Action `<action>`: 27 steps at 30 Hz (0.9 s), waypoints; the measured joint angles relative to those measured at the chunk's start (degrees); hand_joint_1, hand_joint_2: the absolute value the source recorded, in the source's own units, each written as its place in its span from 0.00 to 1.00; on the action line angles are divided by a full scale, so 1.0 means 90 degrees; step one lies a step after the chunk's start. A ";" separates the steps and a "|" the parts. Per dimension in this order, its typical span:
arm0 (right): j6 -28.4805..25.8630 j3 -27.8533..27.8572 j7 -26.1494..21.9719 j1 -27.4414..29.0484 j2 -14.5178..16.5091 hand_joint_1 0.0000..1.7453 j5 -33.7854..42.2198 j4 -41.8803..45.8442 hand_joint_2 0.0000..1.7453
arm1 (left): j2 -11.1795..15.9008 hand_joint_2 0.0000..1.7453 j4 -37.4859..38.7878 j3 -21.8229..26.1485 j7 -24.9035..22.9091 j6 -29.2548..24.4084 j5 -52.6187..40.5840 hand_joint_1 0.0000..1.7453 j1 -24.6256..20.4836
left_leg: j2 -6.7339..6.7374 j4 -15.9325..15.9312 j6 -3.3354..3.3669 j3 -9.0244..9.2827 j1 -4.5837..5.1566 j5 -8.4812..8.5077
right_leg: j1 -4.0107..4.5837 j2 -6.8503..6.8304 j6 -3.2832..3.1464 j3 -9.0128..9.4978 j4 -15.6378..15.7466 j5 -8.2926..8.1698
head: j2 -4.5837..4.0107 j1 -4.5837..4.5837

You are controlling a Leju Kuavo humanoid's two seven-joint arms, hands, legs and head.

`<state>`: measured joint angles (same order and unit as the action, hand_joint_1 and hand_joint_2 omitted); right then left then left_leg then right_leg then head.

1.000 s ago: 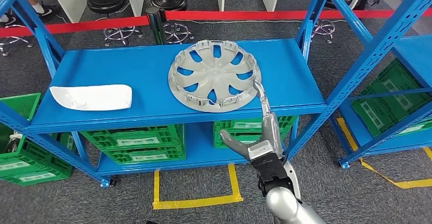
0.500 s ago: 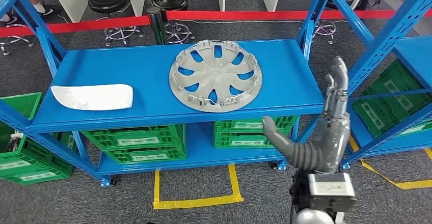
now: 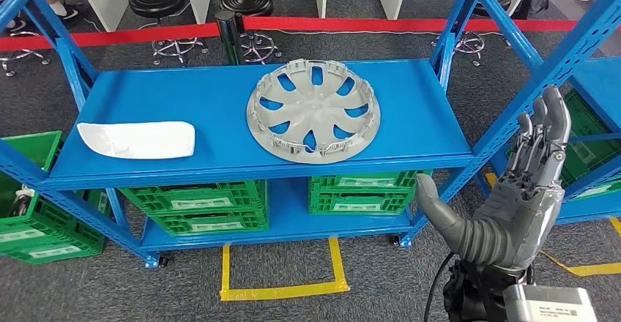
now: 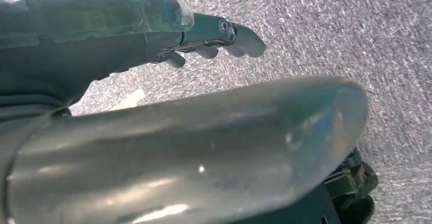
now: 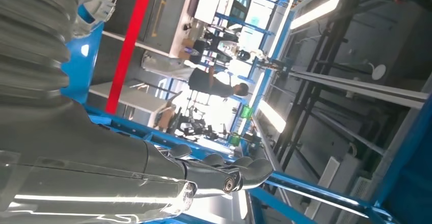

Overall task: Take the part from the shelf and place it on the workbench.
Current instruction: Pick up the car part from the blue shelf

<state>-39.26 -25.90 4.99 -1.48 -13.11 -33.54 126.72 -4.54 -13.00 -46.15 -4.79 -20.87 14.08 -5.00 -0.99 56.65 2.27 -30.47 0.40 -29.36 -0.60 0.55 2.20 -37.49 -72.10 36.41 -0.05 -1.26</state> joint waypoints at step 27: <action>0.0000 0.0058 0.0117 0.0223 -0.0072 0.00 0.0118 0.0161 1.00 | 0.0007 0.00 0.0035 -0.0163 0.0060 -0.0005 0.0362 0.00 -0.0029 | 0.0033 -0.0193 -0.0110 0.0221 -0.0060 -0.0058 | 0.0014 -0.0005 -0.0076 0.0571 0.1576 -0.0848 | 0.0000 0.0120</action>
<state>-39.26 -25.38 6.05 0.52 -13.76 -32.48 128.17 -4.48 -12.69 -47.61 -4.25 -20.92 17.34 -5.26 -0.70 54.91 1.28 -28.48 -0.14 -29.89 -0.47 0.51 1.52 -32.35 -57.92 28.78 -0.05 -0.19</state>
